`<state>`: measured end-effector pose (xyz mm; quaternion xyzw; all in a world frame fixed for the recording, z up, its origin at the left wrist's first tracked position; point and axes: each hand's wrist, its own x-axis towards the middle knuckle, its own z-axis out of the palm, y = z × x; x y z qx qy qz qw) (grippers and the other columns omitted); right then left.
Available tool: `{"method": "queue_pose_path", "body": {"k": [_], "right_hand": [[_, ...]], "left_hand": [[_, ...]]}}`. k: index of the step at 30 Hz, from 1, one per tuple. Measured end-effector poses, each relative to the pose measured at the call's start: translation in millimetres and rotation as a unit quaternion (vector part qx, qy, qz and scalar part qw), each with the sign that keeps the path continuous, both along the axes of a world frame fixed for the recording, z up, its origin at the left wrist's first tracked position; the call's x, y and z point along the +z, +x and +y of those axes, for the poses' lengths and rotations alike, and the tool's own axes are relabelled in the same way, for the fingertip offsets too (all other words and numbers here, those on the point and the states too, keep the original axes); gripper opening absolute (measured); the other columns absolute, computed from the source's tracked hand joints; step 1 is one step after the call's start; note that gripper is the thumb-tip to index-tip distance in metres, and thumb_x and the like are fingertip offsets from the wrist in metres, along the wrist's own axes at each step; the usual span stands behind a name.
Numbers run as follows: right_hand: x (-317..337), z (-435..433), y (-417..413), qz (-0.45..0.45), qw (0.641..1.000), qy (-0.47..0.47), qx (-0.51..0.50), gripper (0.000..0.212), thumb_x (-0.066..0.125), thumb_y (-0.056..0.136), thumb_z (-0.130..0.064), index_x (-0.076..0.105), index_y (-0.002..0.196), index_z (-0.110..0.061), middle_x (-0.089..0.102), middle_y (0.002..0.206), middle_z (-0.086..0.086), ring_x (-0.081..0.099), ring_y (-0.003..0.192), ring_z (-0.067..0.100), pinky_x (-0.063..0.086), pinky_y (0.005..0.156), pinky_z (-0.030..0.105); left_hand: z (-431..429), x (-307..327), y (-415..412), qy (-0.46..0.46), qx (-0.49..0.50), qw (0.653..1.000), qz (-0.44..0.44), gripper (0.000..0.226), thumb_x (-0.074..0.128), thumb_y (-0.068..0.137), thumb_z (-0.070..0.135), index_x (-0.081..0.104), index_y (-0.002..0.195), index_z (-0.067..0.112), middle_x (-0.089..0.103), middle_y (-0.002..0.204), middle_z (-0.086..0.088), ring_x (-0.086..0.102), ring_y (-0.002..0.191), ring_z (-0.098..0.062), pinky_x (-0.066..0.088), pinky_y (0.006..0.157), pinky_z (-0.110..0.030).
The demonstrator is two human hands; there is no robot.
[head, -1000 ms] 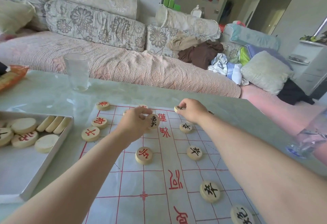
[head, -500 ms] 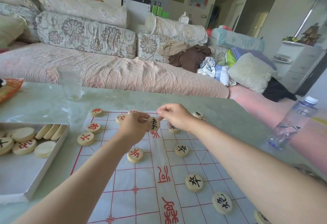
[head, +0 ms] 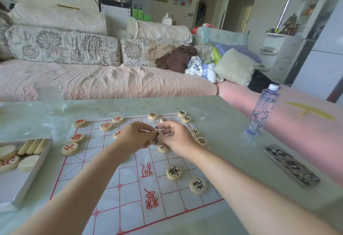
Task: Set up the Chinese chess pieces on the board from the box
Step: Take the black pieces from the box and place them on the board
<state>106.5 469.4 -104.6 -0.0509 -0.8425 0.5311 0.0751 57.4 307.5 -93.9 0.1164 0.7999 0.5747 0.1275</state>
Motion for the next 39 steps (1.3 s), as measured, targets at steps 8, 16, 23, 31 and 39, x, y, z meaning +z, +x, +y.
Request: {"method": "queue_pose_path", "body": {"k": [8,16,23,31,39], "right_hand": [[4.9,35.3,30.3,0.037,0.998,0.057,-0.004,0.042,0.087,0.071,-0.029,0.067,0.107,-0.029,0.069,0.101,-0.015,0.056,0.063,-0.004,0.048,0.068,0.019],[15.3,110.1,36.8,0.02,0.986,0.134,-0.098,0.026,0.083,0.075,-0.032,0.066,0.096,-0.031,0.064,0.101,-0.016,0.061,0.098,0.004,0.041,0.076,0.015],[-7.1,162.9,26.1,-0.017,0.976,0.151,-0.158,0.025,0.078,0.079,-0.029,0.067,0.101,-0.026,0.066,0.109,-0.008,0.064,0.091,0.014,0.055,0.084,0.035],[-24.7,171.6,-35.2,-0.019,0.971,0.164,-0.173,0.025,0.078,0.08,-0.033,0.066,0.1,-0.026,0.065,0.102,-0.009,0.062,0.098,0.01,0.044,0.082,0.026],[-42.7,164.3,-86.8,-0.046,0.96,0.211,-0.18,0.023,0.078,0.077,-0.041,0.064,0.093,-0.032,0.067,0.099,-0.012,0.063,0.094,0.012,0.05,0.084,0.03]], "left_hand": [[43.1,7.9,28.1,0.092,0.028,0.992,-0.079,0.019,0.072,0.085,0.019,0.067,0.097,0.004,0.073,0.086,-0.018,0.068,0.071,-0.024,0.06,0.079,-0.037],[78.6,-9.6,33.6,-0.121,-0.05,0.984,0.121,0.011,0.058,0.091,0.024,0.063,0.099,0.028,0.066,0.094,0.007,0.061,0.075,-0.01,0.049,0.06,-0.021],[113.7,-35.9,28.5,-0.294,-0.161,0.893,0.301,0.034,0.054,0.094,0.029,0.055,0.128,0.028,0.051,0.128,0.006,0.042,0.122,-0.015,0.043,0.097,-0.034],[143.3,-64.0,-0.7,-0.332,-0.237,0.861,0.304,0.056,0.044,0.095,0.045,0.027,0.148,0.036,0.027,0.152,0.007,0.025,0.136,-0.018,0.034,0.11,-0.042],[155.1,-72.9,-27.0,-0.349,-0.23,0.838,0.351,0.058,0.038,0.094,0.054,0.022,0.147,0.039,0.024,0.152,0.008,0.03,0.133,-0.02,0.027,0.107,-0.04]]}}
